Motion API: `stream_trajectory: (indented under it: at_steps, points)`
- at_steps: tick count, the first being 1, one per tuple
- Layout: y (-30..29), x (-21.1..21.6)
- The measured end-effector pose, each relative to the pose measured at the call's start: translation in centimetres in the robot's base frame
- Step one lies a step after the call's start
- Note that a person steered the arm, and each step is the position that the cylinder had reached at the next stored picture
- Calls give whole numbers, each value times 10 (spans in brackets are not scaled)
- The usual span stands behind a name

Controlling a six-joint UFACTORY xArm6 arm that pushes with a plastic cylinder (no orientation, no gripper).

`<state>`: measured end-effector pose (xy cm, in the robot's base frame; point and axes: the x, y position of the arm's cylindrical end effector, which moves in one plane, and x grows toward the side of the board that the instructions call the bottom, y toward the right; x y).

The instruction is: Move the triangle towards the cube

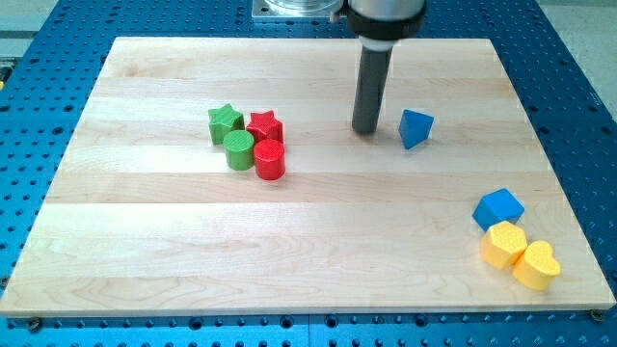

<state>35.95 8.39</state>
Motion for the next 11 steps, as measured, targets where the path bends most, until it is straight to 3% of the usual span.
stream_trajectory:
  at_steps: [1, 3, 4, 5, 7, 9, 11]
  points:
    - [41, -14]
    - [83, 101]
    - [80, 107]
    - [76, 74]
    - [24, 79]
    - [59, 159]
    - [38, 165]
